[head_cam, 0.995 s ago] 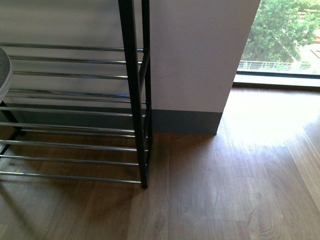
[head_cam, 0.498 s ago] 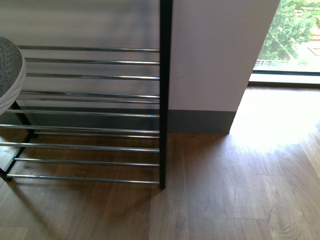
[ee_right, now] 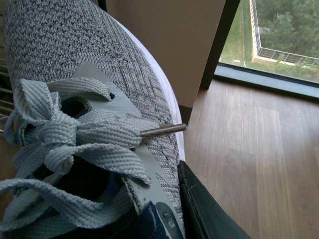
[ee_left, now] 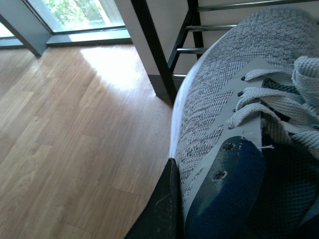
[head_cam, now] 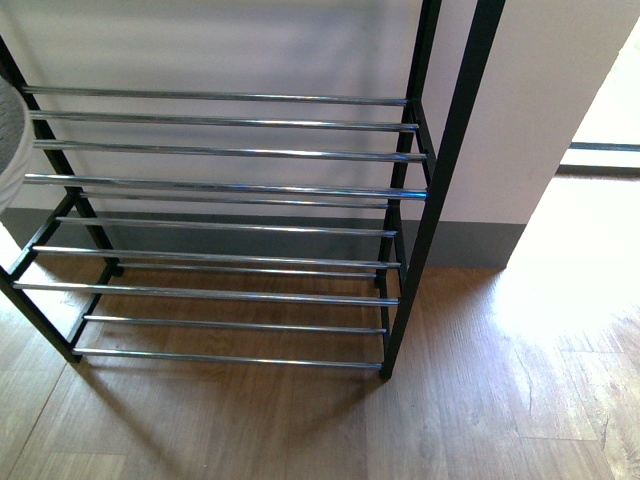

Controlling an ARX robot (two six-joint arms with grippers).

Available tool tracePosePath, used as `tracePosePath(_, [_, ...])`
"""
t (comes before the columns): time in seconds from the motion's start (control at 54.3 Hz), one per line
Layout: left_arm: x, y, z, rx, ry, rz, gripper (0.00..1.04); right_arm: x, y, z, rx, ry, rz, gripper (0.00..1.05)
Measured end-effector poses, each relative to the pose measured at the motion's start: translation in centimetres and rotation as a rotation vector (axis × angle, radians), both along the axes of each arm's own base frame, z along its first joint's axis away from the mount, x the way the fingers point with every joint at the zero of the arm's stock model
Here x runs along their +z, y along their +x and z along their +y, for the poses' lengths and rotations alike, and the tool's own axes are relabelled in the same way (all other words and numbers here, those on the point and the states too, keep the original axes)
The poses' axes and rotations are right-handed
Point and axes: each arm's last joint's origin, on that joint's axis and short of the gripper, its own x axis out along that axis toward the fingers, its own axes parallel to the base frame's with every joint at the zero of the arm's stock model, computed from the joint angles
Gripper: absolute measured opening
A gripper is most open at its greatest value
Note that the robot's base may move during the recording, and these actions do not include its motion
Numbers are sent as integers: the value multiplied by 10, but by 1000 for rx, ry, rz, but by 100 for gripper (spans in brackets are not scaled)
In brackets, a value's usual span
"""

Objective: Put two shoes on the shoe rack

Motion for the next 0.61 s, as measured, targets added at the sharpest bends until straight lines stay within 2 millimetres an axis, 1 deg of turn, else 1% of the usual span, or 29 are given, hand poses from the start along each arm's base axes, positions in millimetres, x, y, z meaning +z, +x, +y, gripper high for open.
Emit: tracePosePath(0.608, [0, 0, -1, -8, -2, 0, 2, 0, 0, 0, 1, 1, 0, 1])
